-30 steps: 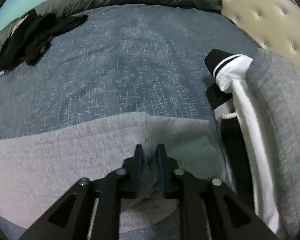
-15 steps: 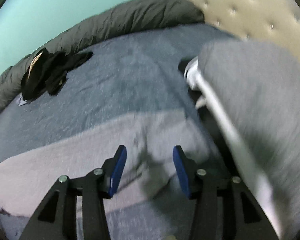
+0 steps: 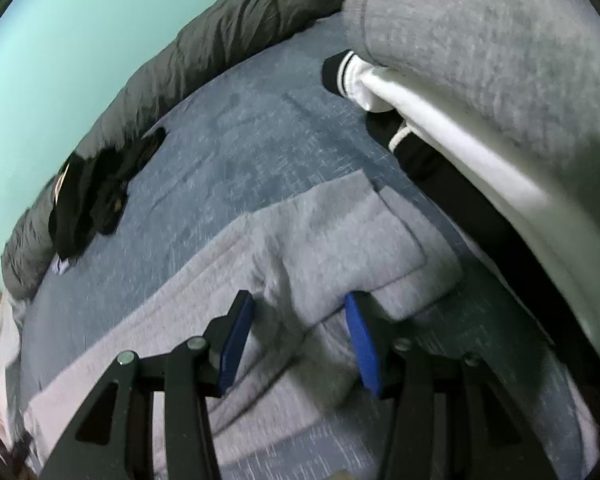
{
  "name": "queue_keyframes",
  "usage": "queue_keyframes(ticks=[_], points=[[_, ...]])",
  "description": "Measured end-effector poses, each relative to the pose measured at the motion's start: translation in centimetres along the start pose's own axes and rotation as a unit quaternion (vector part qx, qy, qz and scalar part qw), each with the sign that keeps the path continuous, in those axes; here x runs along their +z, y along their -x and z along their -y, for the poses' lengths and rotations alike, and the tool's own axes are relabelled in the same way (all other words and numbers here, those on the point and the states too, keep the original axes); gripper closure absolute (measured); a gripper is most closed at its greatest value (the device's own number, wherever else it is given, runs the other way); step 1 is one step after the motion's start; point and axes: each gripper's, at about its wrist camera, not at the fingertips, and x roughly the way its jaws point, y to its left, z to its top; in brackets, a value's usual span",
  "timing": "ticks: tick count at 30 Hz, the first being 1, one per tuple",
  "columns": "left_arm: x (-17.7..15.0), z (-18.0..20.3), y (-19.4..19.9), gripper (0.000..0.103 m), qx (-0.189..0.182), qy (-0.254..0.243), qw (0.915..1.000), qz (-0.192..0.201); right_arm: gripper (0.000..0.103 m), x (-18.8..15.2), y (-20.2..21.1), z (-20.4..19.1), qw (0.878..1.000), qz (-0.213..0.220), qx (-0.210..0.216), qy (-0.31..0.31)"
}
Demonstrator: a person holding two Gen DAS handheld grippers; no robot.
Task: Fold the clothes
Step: 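Open both grippers to release the folded sweatshirt and lift away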
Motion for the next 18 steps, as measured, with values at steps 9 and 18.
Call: queue_keyframes(ticks=[9,18], points=[[-3.8,-0.4,0.1,0.049,-0.021,0.020,0.9995,0.010,0.093,0.3,1.4,-2.5,0.995,0.044,-0.038,0.078],[-4.4,-0.3,0.6,0.049,-0.028,0.011,0.9994,0.017,0.099,0.5,1.9,-1.7,0.987,0.013,-0.118,0.107]])
